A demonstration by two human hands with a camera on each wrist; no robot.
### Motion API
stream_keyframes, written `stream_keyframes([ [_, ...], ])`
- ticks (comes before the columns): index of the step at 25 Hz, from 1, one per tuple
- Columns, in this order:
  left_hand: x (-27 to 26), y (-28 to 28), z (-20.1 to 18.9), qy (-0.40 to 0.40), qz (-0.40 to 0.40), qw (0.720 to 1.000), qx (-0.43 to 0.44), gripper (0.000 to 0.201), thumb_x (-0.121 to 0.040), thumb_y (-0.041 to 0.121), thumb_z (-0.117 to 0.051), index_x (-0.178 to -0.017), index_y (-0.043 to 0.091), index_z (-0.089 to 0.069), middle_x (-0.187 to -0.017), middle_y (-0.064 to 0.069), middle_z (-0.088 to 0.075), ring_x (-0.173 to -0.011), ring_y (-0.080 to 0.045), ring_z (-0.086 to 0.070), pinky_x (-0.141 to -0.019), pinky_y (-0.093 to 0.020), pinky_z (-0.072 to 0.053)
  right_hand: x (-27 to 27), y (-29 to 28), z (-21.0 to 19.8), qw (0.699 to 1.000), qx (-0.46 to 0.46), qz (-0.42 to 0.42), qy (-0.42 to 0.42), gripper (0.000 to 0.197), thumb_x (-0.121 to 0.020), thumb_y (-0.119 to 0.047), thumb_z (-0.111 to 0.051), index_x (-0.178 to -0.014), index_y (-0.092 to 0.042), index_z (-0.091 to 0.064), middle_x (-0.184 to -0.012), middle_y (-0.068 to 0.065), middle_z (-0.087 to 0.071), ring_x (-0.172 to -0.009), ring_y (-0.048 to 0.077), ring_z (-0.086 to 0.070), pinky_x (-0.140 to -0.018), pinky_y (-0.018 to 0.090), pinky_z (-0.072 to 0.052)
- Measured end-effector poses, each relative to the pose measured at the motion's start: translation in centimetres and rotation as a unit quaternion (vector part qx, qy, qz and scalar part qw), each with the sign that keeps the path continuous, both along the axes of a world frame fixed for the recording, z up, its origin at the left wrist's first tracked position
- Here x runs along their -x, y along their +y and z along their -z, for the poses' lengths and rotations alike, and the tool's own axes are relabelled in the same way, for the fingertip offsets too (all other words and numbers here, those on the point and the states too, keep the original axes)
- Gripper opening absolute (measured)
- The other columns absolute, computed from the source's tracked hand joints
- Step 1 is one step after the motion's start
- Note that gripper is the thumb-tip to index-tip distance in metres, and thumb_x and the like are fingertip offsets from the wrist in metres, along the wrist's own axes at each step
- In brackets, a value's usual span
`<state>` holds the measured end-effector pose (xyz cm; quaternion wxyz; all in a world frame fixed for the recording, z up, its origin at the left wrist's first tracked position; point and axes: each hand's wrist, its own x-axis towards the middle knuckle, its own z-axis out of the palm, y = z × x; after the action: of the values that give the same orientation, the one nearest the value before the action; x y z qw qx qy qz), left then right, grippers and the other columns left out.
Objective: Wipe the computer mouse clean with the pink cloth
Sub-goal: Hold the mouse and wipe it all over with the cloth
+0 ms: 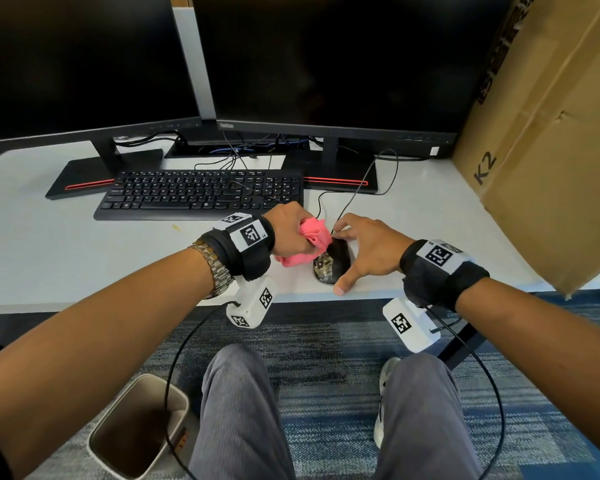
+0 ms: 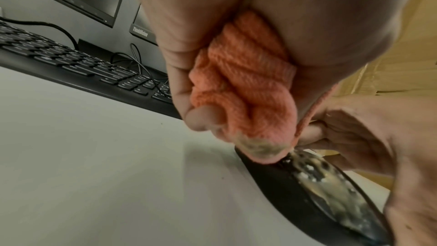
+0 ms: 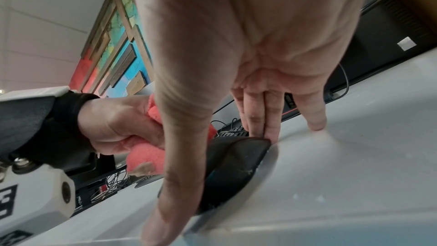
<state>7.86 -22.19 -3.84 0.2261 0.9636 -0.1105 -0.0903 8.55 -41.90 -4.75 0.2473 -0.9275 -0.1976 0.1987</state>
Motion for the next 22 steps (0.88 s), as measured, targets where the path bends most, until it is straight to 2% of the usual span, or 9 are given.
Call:
stream_keyframes([
  [3, 0.3, 0.0, 0.1, 0.015, 0.001, 1.0, 0.001, 0.019, -0.075, 0.022, -0.071, -0.085, 0.006, -0.067, -0.075, -0.007, -0.069, -0.065, -0.02, -0.062, -0.052, -0.023, -0.048, 0.0, 0.0, 0.0, 1.0, 0.0, 0.001, 0.0, 0.11, -0.046, -0.031, -0.1, -0.138, -0.017, -0.042, -0.149, 0.005, -0.051, -0.138, 0.021, -0.047, -0.111, 0.035, -0.04],
  [6, 0.0, 0.3, -0.2, 0.037, -0.007, 0.999, 0.01, 0.023, -0.076, 0.019, -0.069, -0.091, 0.001, -0.067, -0.078, -0.007, -0.065, -0.07, -0.019, -0.059, -0.061, -0.028, -0.051, 0.0, 0.0, 0.1, 1.0, 0.003, 0.0, -0.002, 0.11, -0.046, -0.032, -0.1, -0.138, -0.018, -0.042, -0.149, 0.004, -0.051, -0.137, 0.022, -0.047, -0.112, 0.036, -0.039],
  [8, -0.1, 0.5, -0.5, 0.051, -0.028, 0.998, 0.039, 0.011, -0.08, 0.012, -0.068, -0.084, 0.004, -0.063, -0.071, -0.005, -0.061, -0.066, -0.02, -0.057, -0.057, -0.024, -0.05, 0.0, 0.1, 0.1, 1.0, 0.001, 0.004, -0.003, 0.11, -0.046, -0.033, -0.1, -0.138, -0.019, -0.042, -0.149, 0.004, -0.051, -0.137, 0.022, -0.047, -0.112, 0.037, -0.039],
  [10, -0.2, 0.2, -0.8, 0.048, -0.04, 0.997, 0.049, 0.008, -0.081, 0.008, -0.066, -0.08, 0.01, -0.058, -0.064, -0.002, -0.055, -0.062, -0.019, -0.051, -0.052, -0.02, -0.047, 0.1, 0.2, 0.2, 1.0, -0.002, 0.006, -0.005, 0.11, -0.046, -0.032, -0.1, -0.138, -0.019, -0.042, -0.149, 0.004, -0.051, -0.136, 0.022, -0.047, -0.111, 0.036, -0.039],
  [14, -0.3, 0.3, -0.2, 0.041, -0.032, 0.998, 0.027, 0.012, -0.076, 0.019, -0.071, -0.077, 0.013, -0.061, -0.072, -0.003, -0.06, -0.068, -0.02, -0.055, -0.067, -0.033, -0.053, 0.1, 0.2, 0.1, 1.0, -0.002, 0.006, -0.007, 0.11, -0.045, -0.032, -0.1, -0.138, -0.018, -0.042, -0.149, 0.005, -0.051, -0.137, 0.023, -0.047, -0.112, 0.037, -0.039],
  [18, 0.3, 0.7, 0.2, 0.03, -0.022, 0.999, 0.037, 0.01, -0.076, 0.016, -0.07, -0.074, 0.014, -0.061, -0.07, -0.002, -0.059, -0.065, -0.017, -0.053, -0.061, -0.027, -0.046, 0.0, 0.3, 0.1, 1.0, 0.01, 0.002, -0.008, 0.11, -0.046, -0.034, -0.1, -0.137, -0.017, -0.042, -0.149, 0.006, -0.051, -0.137, 0.024, -0.047, -0.113, 0.04, -0.039],
  [22, 1.1, 0.7, 0.3, 0.016, -0.017, 0.999, 0.032, 0.007, -0.077, 0.017, -0.071, -0.079, 0.015, -0.064, -0.073, 0.0, -0.062, -0.068, -0.016, -0.057, -0.065, -0.03, -0.05, 0.2, 0.4, -0.1, 1.0, 0.01, 0.004, -0.005, 0.108, -0.048, -0.032, -0.1, -0.137, -0.017, -0.042, -0.149, 0.006, -0.05, -0.137, 0.024, -0.047, -0.111, 0.036, -0.039],
])
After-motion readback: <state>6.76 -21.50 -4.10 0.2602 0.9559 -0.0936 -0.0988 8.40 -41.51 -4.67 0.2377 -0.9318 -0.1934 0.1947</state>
